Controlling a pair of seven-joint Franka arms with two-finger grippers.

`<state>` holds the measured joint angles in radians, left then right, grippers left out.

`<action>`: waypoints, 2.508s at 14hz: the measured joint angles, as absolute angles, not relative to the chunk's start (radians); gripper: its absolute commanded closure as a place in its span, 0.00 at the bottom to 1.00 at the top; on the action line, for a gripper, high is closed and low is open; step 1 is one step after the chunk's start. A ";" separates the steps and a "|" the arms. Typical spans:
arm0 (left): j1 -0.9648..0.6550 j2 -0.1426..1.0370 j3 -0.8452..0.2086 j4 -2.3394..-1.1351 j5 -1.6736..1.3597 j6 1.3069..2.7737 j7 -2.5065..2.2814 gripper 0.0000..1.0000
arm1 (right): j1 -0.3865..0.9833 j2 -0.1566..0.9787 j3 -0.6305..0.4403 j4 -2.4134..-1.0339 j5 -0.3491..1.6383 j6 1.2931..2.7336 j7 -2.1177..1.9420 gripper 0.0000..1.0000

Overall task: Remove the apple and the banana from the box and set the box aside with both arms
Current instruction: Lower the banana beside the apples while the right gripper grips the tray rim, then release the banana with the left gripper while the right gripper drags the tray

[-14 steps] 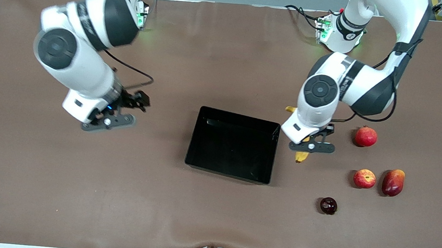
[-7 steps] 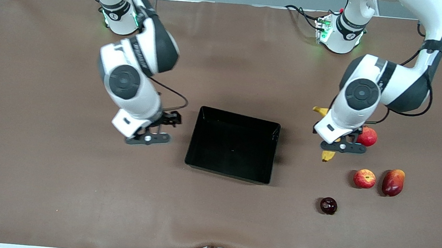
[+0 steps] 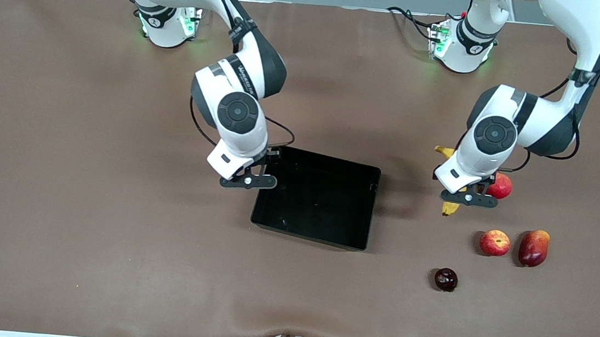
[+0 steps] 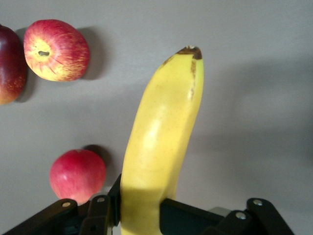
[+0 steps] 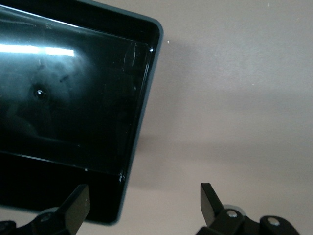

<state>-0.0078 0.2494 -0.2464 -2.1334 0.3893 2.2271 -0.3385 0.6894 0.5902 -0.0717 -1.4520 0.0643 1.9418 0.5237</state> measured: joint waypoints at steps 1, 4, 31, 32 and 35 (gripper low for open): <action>0.016 0.265 -0.246 -2.143 0.419 2.258 -0.338 1.00 | 0.694 0.602 -0.072 -1.452 0.064 1.964 0.544 0.00; 0.075 0.323 -0.246 -2.155 0.450 2.363 -0.334 1.00 | 0.709 0.636 -0.072 -1.452 0.064 2.025 0.572 0.00; 0.103 0.340 -0.398 -1.844 0.452 2.039 -0.340 0.00 | 0.705 0.721 -0.093 -1.450 0.065 2.204 0.685 1.00; 0.101 0.326 -0.408 -1.769 0.420 1.933 -0.340 0.00 | 0.697 0.703 -0.097 -1.449 0.065 2.189 0.685 1.00; 0.107 0.315 -0.410 -1.603 0.347 1.759 -0.335 0.00 | 0.660 0.627 -0.100 -1.447 0.065 2.123 0.680 1.00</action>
